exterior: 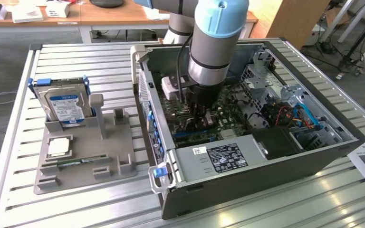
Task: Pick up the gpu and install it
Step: 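Insert the gpu into the slot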
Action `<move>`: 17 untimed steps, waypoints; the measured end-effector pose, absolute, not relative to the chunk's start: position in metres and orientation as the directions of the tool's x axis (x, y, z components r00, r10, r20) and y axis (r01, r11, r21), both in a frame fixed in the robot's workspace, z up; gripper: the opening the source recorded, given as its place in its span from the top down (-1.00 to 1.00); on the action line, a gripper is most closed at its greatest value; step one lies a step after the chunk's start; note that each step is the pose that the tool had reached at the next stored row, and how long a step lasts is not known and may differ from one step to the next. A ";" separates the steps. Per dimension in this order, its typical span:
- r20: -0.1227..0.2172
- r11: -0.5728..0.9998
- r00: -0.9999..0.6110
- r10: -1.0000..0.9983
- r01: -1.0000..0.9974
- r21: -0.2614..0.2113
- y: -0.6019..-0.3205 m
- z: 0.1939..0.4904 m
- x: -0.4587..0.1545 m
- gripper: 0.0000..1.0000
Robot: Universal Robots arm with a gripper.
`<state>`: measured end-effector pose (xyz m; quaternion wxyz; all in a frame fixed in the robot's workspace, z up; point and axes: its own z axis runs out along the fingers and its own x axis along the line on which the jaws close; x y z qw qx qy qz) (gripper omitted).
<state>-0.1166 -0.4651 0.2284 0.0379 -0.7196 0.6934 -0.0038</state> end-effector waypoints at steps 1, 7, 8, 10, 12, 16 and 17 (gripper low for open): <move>-0.047 -0.036 0.039 -0.998 -0.998 -0.060 -0.465 0.228 -0.117 0.44; -0.047 -0.036 0.039 -0.998 -0.998 -0.060 -0.465 0.228 -0.118 0.44; -0.047 -0.036 0.039 -0.998 -0.998 -0.060 -0.465 0.228 -0.119 0.44; -0.047 -0.036 0.039 -0.998 -0.998 -0.060 -0.465 0.228 -0.119 0.44; -0.047 -0.036 0.038 -0.998 -0.998 -0.060 -0.465 0.228 -0.119 0.44; -0.047 -0.036 0.039 -0.998 -0.998 -0.060 -0.465 0.228 -0.119 0.44; -0.047 -0.036 0.039 -0.998 -0.998 -0.060 -0.465 0.228 -0.119 0.44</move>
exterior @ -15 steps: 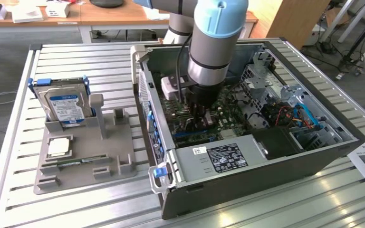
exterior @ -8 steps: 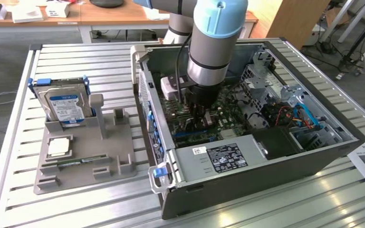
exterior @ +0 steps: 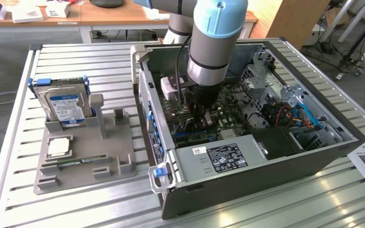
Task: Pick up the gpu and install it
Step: 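Insert the gpu into the slot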
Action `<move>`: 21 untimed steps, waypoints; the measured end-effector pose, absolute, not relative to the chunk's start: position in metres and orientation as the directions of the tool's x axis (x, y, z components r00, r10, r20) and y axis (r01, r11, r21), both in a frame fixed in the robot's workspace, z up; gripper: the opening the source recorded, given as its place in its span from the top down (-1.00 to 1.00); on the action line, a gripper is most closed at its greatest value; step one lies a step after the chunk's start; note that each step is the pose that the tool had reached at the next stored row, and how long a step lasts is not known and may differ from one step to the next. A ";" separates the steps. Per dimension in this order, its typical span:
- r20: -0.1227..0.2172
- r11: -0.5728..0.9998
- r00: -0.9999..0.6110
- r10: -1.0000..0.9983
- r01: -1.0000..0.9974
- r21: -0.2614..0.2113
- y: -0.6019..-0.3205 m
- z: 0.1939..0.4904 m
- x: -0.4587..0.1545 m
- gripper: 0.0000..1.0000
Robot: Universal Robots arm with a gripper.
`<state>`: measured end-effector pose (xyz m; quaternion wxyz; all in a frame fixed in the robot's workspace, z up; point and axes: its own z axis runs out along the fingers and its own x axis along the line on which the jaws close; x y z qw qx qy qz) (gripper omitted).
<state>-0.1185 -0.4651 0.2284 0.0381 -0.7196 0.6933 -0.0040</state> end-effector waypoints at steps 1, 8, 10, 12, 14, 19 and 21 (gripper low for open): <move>-0.047 -0.036 0.039 -0.998 -0.998 -0.060 -0.465 0.228 -0.119 0.44; -0.047 -0.036 0.039 -0.998 -0.998 -0.060 -0.465 0.231 -0.119 0.17; -0.047 -0.036 0.039 -0.998 -0.998 -0.060 -0.465 0.235 -0.119 0.17; -0.047 -0.036 0.039 -0.998 -0.998 -0.061 -0.465 0.244 -0.119 0.17; -0.047 -0.036 0.039 -0.998 -0.998 -0.060 -0.465 0.253 -0.119 0.17; -0.047 -0.036 0.039 -0.998 -0.998 -0.060 -0.465 0.276 -0.119 0.17; -0.047 -0.036 0.039 -0.998 -0.998 -0.060 -0.465 0.284 -0.118 0.17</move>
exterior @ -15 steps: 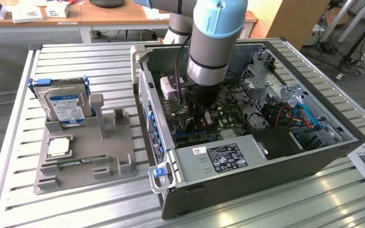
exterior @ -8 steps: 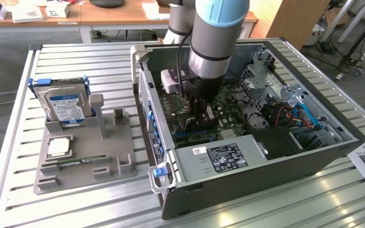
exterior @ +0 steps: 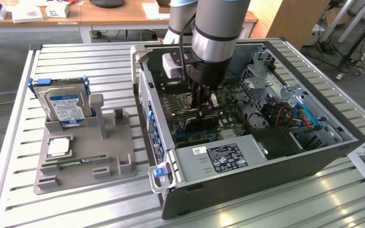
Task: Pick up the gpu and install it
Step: 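Insert the gpu into the slot, then press down on the gpu until it lock into place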
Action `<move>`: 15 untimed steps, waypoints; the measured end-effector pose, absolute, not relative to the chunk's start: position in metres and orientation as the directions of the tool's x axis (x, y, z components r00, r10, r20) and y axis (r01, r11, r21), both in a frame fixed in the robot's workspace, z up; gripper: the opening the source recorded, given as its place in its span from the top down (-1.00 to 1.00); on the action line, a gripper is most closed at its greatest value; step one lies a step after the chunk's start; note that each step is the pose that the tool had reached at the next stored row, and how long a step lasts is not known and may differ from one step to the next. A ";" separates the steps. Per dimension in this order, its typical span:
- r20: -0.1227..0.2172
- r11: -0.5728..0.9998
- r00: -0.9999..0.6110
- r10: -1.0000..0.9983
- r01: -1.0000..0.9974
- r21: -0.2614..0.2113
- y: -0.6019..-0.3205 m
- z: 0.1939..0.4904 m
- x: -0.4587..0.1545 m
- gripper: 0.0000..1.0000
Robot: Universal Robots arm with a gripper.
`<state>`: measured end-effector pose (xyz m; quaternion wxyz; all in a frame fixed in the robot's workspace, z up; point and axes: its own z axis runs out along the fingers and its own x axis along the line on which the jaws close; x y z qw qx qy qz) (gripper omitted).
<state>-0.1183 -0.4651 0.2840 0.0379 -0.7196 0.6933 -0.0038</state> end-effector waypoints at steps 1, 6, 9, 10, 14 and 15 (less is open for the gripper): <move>-0.047 -0.036 0.038 -0.998 -0.998 -0.059 -0.465 0.286 -0.118 0.17; -0.047 -0.036 0.038 -0.998 -0.998 -0.059 -0.465 0.287 -0.118 0.17; -0.047 -0.036 0.038 -0.998 -0.998 -0.059 -0.465 0.287 -0.118 0.17; -0.047 -0.036 0.038 -0.998 -0.998 -0.059 -0.465 0.287 -0.118 0.17; -0.047 -0.036 0.038 -0.998 -0.998 -0.059 -0.465 0.287 -0.118 0.17; -0.047 -0.036 0.038 -0.998 -0.998 -0.059 -0.465 0.287 -0.118 0.17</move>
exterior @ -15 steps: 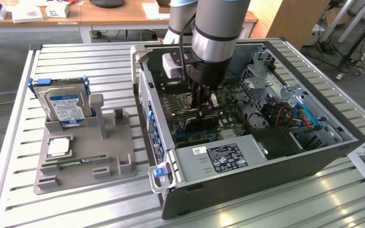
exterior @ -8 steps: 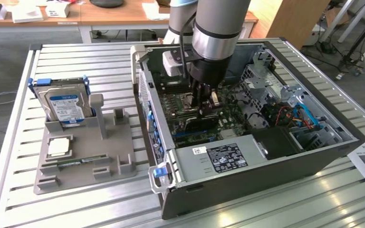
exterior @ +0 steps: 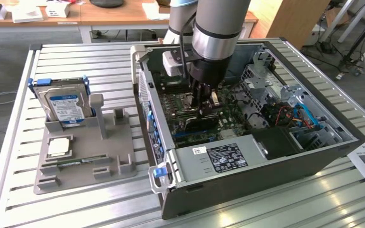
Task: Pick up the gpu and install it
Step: 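Press down on the gpu until it lock into place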
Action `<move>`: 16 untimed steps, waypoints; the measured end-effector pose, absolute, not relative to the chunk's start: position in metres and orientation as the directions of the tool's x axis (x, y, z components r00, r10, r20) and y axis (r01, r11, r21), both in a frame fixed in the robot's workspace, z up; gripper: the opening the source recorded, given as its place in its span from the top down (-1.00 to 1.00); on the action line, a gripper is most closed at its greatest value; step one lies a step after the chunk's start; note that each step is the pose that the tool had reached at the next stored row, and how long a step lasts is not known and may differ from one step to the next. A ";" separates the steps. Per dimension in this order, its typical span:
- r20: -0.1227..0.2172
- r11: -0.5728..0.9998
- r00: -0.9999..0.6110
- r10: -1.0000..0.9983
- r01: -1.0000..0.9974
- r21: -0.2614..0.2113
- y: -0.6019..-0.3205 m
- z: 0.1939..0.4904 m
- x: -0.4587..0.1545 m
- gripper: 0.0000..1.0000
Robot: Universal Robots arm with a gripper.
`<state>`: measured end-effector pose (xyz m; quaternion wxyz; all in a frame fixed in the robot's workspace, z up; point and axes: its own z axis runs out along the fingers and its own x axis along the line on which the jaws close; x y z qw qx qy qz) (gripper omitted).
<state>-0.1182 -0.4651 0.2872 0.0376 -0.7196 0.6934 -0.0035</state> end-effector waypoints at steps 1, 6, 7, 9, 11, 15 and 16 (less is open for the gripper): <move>-0.047 -0.036 0.038 -0.998 -0.998 -0.059 -0.465 0.287 -0.118 0.20; -0.047 -0.036 0.038 -0.998 -0.998 -0.059 -0.465 0.287 -0.118 0.56; -0.047 -0.036 0.038 -0.998 -0.998 -0.059 -0.465 0.287 -0.118 0.68; -0.047 -0.036 0.038 -0.998 -0.998 -0.059 -0.465 0.287 -0.118 0.79; -0.047 -0.036 0.038 -0.998 -0.998 -0.059 -0.465 0.287 -0.118 0.79; -0.042 -0.036 0.038 -0.998 -0.999 -0.041 -0.465 0.287 -0.118 0.79; -0.043 -0.036 0.037 -0.998 -0.999 -0.025 -0.465 0.287 -0.118 0.79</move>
